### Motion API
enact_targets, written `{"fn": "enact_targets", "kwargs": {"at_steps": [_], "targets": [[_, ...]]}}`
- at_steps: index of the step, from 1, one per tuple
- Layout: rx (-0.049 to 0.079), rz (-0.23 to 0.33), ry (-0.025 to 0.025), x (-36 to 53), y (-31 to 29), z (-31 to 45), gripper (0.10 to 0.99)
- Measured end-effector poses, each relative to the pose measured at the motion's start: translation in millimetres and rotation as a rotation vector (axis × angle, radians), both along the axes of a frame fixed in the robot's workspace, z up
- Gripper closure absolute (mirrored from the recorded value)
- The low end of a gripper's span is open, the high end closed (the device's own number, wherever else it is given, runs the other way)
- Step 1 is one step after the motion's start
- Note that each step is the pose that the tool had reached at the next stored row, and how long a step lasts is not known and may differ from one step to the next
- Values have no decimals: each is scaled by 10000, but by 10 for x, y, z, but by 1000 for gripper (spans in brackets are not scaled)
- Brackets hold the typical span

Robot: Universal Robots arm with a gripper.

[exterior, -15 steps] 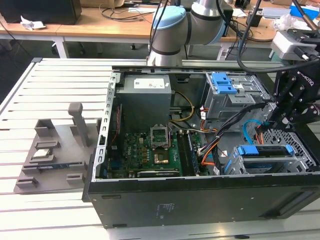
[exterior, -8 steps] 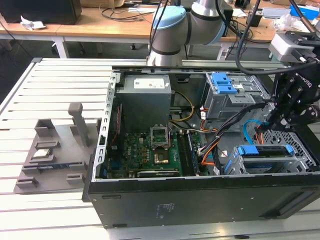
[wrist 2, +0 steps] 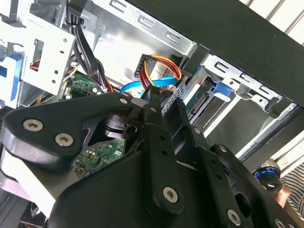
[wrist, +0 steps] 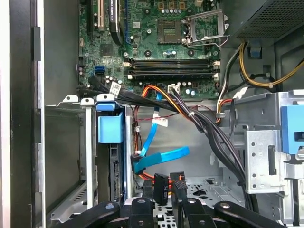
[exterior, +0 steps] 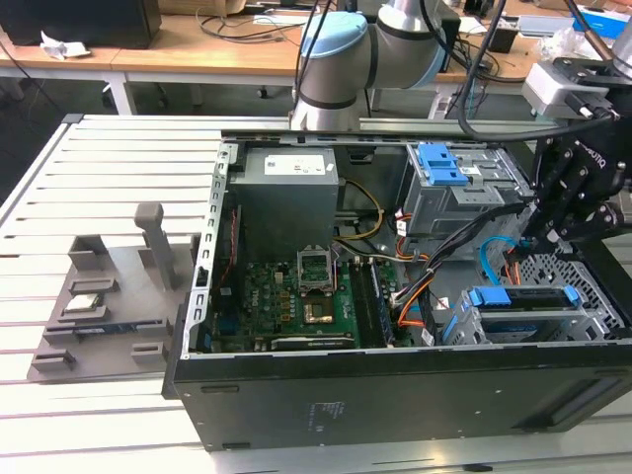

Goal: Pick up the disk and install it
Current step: 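Insert the first disk wire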

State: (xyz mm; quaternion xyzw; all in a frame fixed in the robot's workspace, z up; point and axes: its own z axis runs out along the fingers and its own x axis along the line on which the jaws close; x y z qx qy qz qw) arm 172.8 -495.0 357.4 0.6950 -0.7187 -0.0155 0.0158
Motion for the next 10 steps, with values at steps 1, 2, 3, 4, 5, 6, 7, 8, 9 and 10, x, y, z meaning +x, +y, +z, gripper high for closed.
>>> {"fn": "enact_targets", "kwargs": {"at_steps": [1,2,3,4,5,6,7,8,9,10], "targets": [[-6,0,0,-5,0,-10,784],[-7,0,-1,-8,0,-17,784],[-10,3,1,-9,0,-27,784],[-15,2,1,-10,-2,-29,784],[-21,0,0,-10,-4,-31,784],[-28,0,0,-10,-4,-32,784],[-29,0,0,-10,-4,-32,784],[-29,0,0,-10,-5,-32,784],[-30,0,0,-10,-5,-32,784],[-30,0,0,-10,-5,-32,784]]}}
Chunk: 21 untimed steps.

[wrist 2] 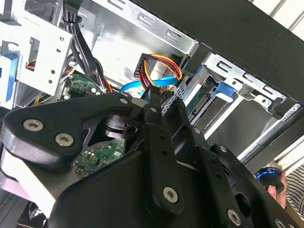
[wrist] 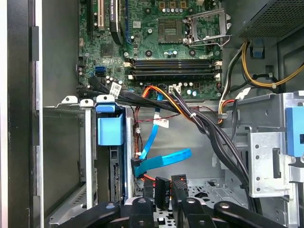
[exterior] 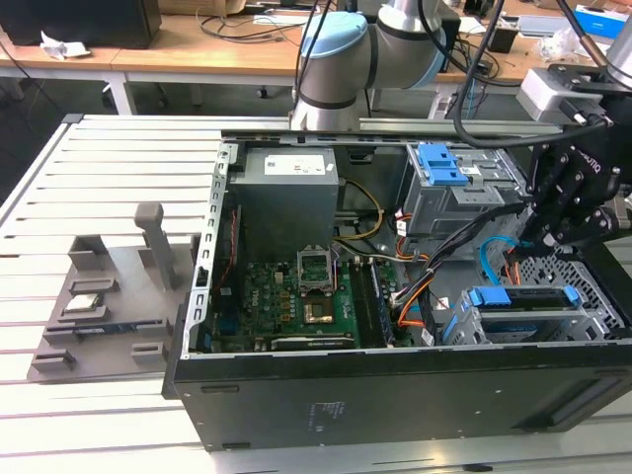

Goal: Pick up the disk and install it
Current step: 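Insert the first disk wire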

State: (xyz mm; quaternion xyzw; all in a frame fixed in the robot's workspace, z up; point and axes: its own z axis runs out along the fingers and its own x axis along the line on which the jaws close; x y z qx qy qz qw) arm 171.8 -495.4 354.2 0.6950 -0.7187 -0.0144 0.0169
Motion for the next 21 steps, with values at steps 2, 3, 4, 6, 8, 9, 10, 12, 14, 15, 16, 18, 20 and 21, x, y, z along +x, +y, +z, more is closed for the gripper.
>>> {"fn": "enact_targets", "kwargs": {"at_steps": [2,3,4,6,8,9,10,12,14,15,16,18,20,21], "targets": [[-1,0,0,0,0,0,918],[-1,0,0,0,0,0,918],[-2,0,0,0,0,0,918],[-3,0,0,0,0,0,918],[-5,0,0,0,0,0,918],[-4,0,0,0,0,0,918],[-3,0,0,0,-2,-1,918],[-4,0,0,0,-26,0,918],[-5,0,0,0,-63,0,918],[-4,0,0,0,-93,0,918],[-4,0,0,0,-125,0,918],[-4,0,0,0,-179,0,918],[-5,0,0,0,-211,0,918],[-4,0,0,0,-222,0,918]]}}
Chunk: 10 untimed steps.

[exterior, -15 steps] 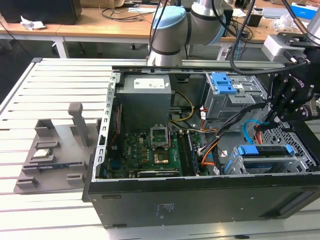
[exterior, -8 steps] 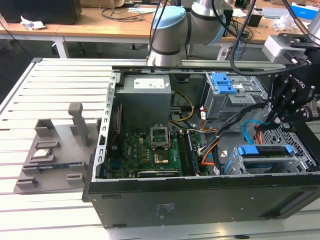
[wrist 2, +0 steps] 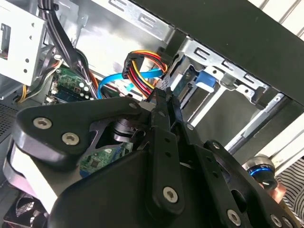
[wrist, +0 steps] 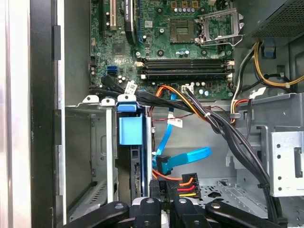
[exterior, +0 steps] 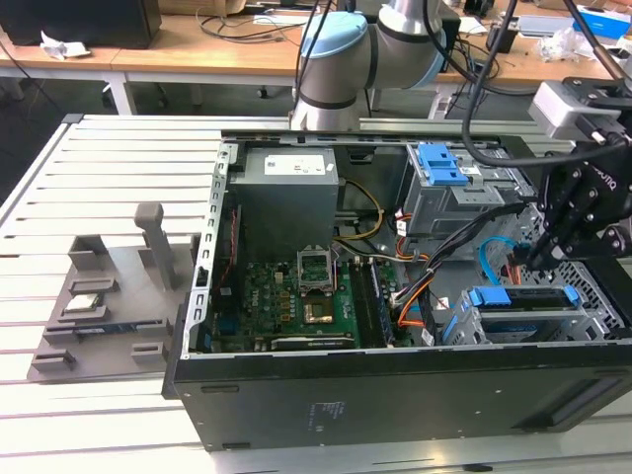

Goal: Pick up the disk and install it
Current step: 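Insert the first disk wire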

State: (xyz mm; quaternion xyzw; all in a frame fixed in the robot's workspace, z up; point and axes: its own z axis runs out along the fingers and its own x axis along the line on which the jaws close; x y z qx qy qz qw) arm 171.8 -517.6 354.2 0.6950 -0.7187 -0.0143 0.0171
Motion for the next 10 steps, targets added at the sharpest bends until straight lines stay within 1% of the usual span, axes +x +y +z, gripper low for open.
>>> {"fn": "enact_targets", "kwargs": {"at_steps": [4,10], "targets": [[0,0,0,0,-50,-1,918],[0,0,0,0,-91,-12,918]]}}
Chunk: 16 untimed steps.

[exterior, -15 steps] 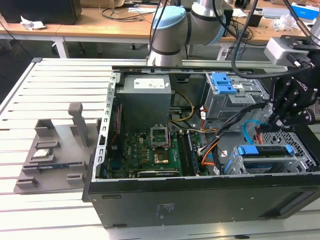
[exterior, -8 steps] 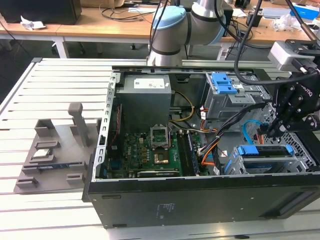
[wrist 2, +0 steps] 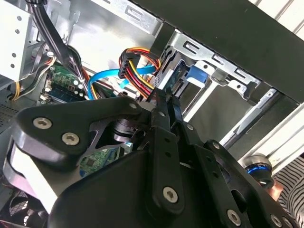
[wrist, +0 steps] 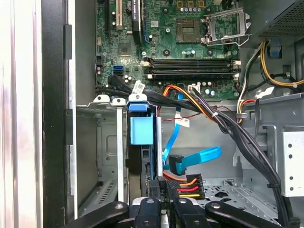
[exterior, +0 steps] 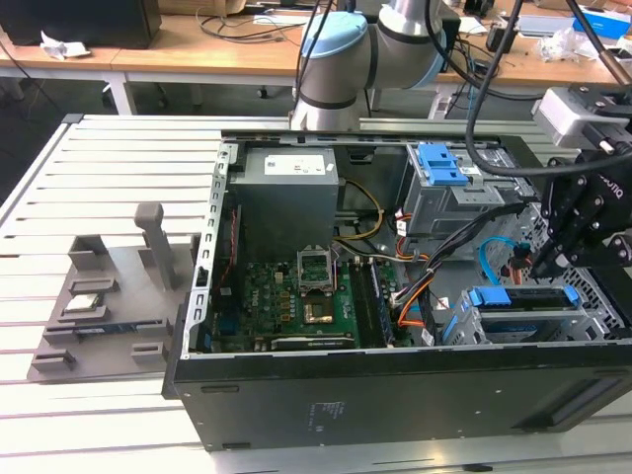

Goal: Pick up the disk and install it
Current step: 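Insert the first disk wire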

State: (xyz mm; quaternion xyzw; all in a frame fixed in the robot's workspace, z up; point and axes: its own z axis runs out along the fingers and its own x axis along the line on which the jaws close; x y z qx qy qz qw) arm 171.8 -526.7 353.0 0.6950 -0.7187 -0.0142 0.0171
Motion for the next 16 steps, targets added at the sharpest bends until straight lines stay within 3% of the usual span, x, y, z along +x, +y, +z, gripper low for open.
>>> {"fn": "enact_targets", "kwargs": {"at_steps": [6,16], "targets": [[-1,0,0,0,-55,-43,918],[0,-27,0,55,-63,-94,918]]}}
